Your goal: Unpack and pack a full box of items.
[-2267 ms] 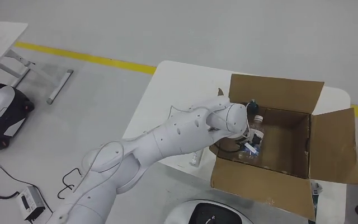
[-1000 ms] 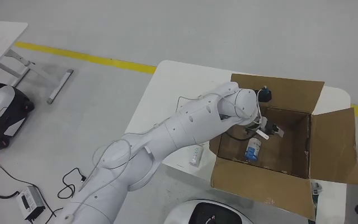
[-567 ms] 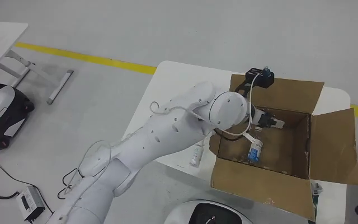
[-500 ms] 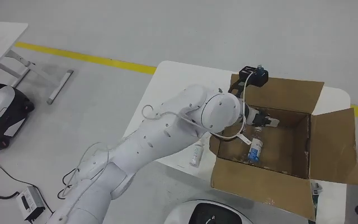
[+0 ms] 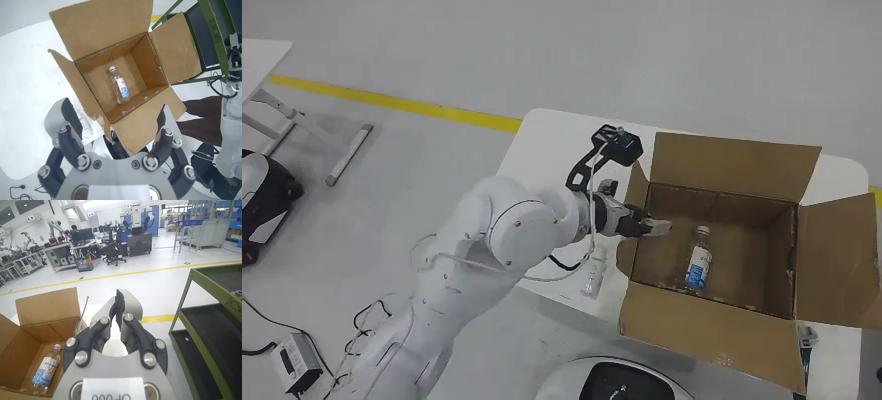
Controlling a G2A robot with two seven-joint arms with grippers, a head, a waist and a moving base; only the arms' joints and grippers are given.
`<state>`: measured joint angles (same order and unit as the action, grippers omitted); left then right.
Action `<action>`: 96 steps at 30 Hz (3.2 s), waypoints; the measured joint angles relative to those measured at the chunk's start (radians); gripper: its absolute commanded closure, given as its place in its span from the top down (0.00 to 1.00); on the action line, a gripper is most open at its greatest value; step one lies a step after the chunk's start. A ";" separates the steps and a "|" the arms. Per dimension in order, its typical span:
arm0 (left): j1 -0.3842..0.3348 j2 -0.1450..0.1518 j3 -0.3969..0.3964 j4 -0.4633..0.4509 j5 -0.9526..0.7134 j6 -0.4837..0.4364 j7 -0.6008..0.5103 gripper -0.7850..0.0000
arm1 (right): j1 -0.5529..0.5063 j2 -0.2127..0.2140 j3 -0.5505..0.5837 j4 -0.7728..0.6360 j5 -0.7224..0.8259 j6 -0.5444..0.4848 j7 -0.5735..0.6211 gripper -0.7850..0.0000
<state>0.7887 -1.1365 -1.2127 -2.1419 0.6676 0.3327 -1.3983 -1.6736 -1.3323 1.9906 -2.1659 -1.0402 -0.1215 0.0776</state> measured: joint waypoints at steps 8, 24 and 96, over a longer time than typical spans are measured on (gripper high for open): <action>0.166 0.026 -0.160 -0.043 -0.027 -0.031 0.018 1.00 | 0.000 0.000 0.000 0.000 0.000 0.000 0.000 0.00; 0.365 0.058 -0.214 0.015 0.045 -0.078 -0.038 1.00 | 0.000 0.000 0.000 0.000 0.000 0.000 0.000 0.00; 0.214 -0.024 0.277 0.574 0.313 -0.008 0.199 0.50 | 0.000 0.000 0.000 0.000 0.000 0.000 0.000 0.00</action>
<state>1.0031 -1.1601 -0.9361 -1.5681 0.9802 0.3243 -1.1997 -1.6736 -1.3323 1.9906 -2.1659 -1.0402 -0.1215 0.0776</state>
